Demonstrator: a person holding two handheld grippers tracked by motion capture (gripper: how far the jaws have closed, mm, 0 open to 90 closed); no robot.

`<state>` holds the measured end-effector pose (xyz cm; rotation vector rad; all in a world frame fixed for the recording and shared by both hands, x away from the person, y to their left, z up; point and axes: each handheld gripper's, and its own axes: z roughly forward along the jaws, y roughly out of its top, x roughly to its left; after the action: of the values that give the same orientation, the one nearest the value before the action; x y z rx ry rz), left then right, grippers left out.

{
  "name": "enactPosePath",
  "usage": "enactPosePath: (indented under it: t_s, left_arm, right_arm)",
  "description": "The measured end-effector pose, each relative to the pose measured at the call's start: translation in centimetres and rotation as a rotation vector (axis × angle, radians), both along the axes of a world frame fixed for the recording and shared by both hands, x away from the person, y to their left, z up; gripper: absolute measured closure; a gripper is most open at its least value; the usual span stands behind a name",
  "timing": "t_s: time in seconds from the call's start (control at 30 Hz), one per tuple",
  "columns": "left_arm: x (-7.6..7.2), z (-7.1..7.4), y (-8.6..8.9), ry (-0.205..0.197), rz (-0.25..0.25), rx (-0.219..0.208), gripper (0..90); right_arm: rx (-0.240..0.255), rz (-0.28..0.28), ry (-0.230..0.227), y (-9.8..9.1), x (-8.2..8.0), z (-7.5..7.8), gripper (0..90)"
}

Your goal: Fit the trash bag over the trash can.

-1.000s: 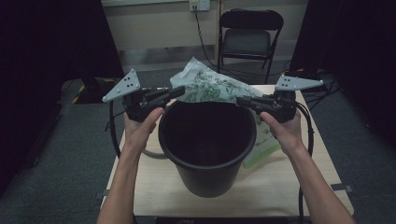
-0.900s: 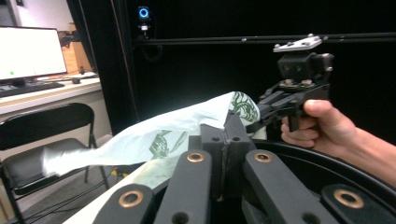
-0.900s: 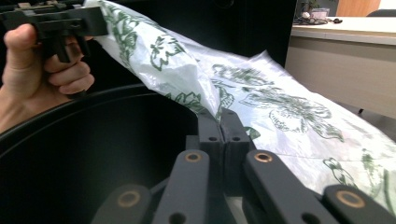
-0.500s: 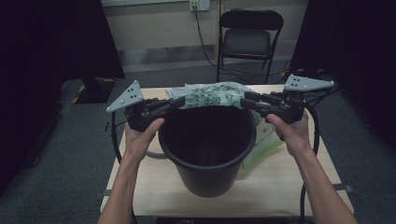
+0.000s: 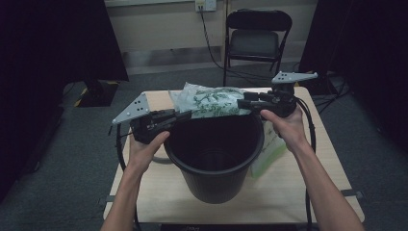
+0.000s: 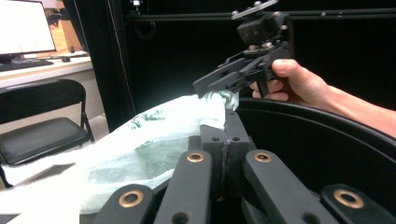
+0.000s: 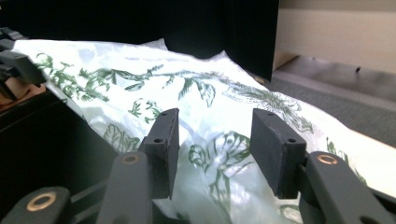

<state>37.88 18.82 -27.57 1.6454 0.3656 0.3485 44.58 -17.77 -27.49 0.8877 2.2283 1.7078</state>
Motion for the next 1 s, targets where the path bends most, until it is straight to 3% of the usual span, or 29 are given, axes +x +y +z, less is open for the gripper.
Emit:
enactPosePath:
  t_s: [0.07, 0.13, 0.2, 0.3, 0.37, 0.47, 0.57, 0.67, 0.7, 0.8, 0.9, 1.0]
  left_arm:
    - [0.0, -0.1, 0.0, -0.001, -0.003, -0.005, 90.0]
    - [0.1, 0.0, 0.1, -0.006, 0.01, -0.007, 89.6]
    - [0.2, 0.2, 0.7, -0.008, 0.037, -0.038, 78.7]
    - [0.2, 0.9, 2.0, -0.01, 0.067, -0.092, 66.0]
    - [0.4, 1.4, 2.7, -0.023, 0.092, -0.105, 62.3]
    - [1.4, 2.1, 3.7, -0.023, 0.125, -0.133, 56.6]
    - [2.8, 2.2, 4.4, -0.006, 0.142, -0.188, 55.5]
    - [5.3, 1.7, 4.0, 0.036, 0.199, -0.123, 51.5]
    - [6.2, 1.3, 3.8, 0.065, 0.187, -0.128, 48.8]
    - [8.3, 0.0, 3.1, 0.134, 0.167, -0.074, 41.9]
    - [9.2, -1.2, 2.3, 0.183, 0.134, -0.025, 38.4]
    - [9.5, -2.1, 2.0, 0.222, 0.086, -0.037, 38.2]
  right_arm:
    - [0.001, -0.004, 0.005, 0.0, 0.2, -0.2, 55.2]
    - [-0.013, 0.013, 0.012, 0.1, 0.3, -0.5, 64.3]
    - [-0.049, 0.002, 0.001, 0.3, 0.2, -0.6, 69.3]
    - [-0.042, -0.014, -0.014, 0.2, 0.1, -0.6, 72.4]
    - [-0.031, -0.011, -0.033, 0.2, 0.0, -0.5, 75.1]
    - [-0.04, -0.022, -0.06, 0.1, -0.3, -0.3, 78.8]
    - [-0.022, -0.029, -0.087, -0.2, -0.6, 0.0, 85.0]
    - [0.004, 0.012, -0.1, -0.5, -0.9, 0.2, 88.7]
    - [0.001, 0.024, -0.101, -0.4, -1.0, 0.3, 89.2]
    - [-0.002, 0.034, -0.101, -0.4, -1.3, 0.3, 89.6]
    - [-0.007, 0.034, -0.104, -0.5, -1.4, 0.2, 89.6]
    - [0.001, 0.032, -0.102, -0.7, -1.4, 0.1, 89.5]
